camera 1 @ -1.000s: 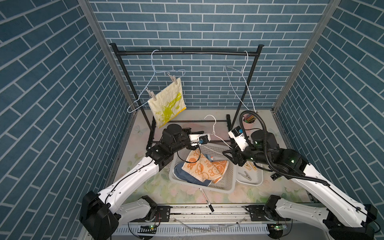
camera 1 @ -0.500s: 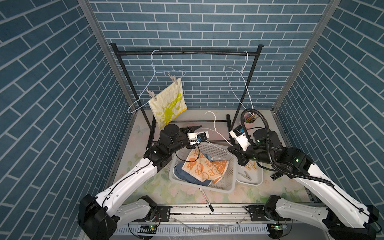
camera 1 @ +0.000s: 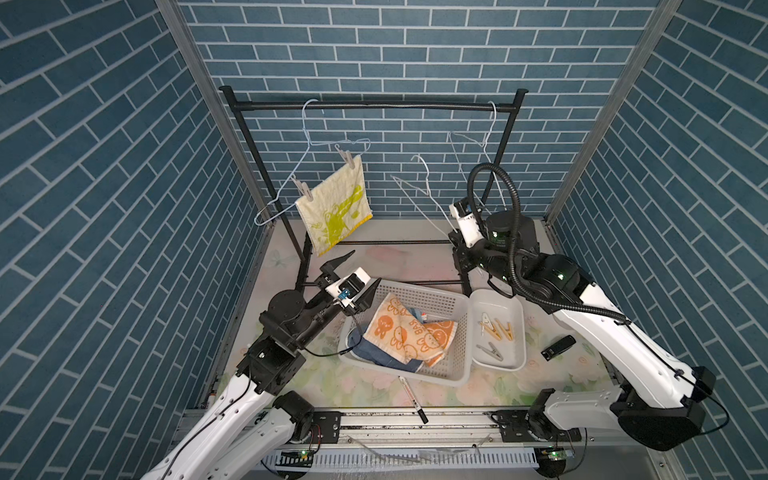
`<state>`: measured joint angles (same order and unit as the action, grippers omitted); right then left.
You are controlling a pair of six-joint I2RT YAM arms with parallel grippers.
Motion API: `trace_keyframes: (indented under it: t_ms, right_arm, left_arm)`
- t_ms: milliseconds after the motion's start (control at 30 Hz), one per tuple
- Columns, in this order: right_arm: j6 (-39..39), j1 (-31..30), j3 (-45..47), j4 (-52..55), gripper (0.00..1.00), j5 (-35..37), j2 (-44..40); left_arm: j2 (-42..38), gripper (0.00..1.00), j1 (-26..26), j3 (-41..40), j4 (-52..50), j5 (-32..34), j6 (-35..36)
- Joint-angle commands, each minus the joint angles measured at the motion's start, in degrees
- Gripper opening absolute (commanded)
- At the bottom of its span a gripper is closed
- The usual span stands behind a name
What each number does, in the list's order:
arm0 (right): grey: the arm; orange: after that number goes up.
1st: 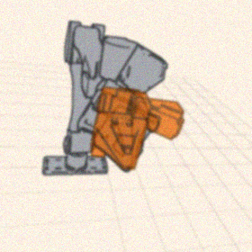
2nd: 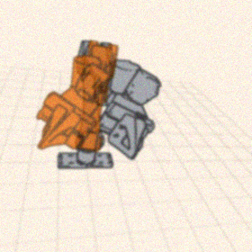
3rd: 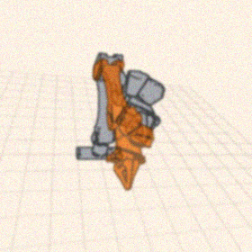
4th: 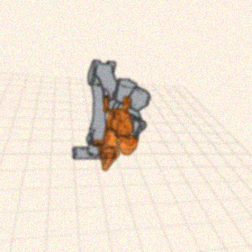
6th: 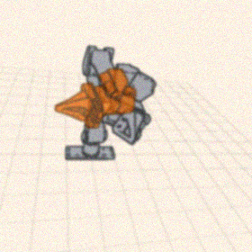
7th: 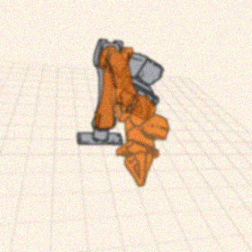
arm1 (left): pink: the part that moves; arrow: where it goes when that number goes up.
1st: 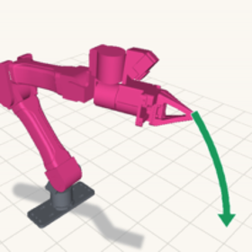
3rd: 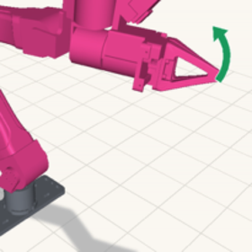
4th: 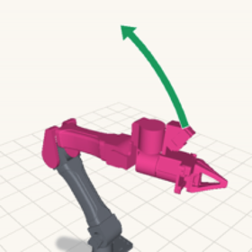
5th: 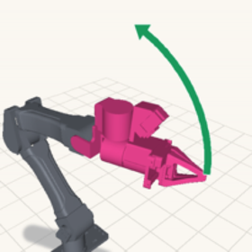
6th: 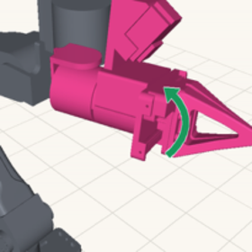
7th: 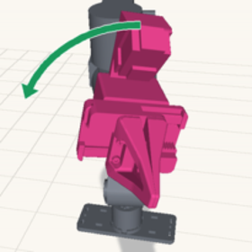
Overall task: Remove the clothespins securing towels to the hanger
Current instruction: Place the hanger on the clothesline.
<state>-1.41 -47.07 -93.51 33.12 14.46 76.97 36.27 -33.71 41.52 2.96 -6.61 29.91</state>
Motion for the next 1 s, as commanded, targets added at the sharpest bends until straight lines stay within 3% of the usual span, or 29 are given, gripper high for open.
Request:
trace_keyframes:
  t_ms: [0, 200, 500, 667, 967]
  right_arm:
    - [1.9, 2.4, -4.6, -8.4, 0.0, 4.1, 4.0]
    - [-0.9, 5.5, -14.5, -14.0, 0.0, 2.9, 13.8]
    - [-7.6, 8.2, -27.8, -12.9, 0.0, 1.1, 25.7]
    - [-8.6, 8.5, -28.0, -11.7, 0.0, 1.3, 27.2]
    - [-9.9, 8.6, -18.5, -13.8, 0.0, 3.3, 22.2]
  left_arm:
    - [-5.0, 0.84, 0.3, -4.0, -4.8, 6.7, -5.6]
    - [-11.1, 0.88, 0.3, -7.0, -6.9, 11.3, -6.1]
    - [-9.8, 0.88, 0.3, -6.2, -8.3, 10.4, -4.8]
    - [-9.4, 0.89, 0.3, -6.1, -8.0, 10.7, -4.7]
    - [-8.7, 0.89, 0.3, -5.2, -8.2, 12.3, -5.2]
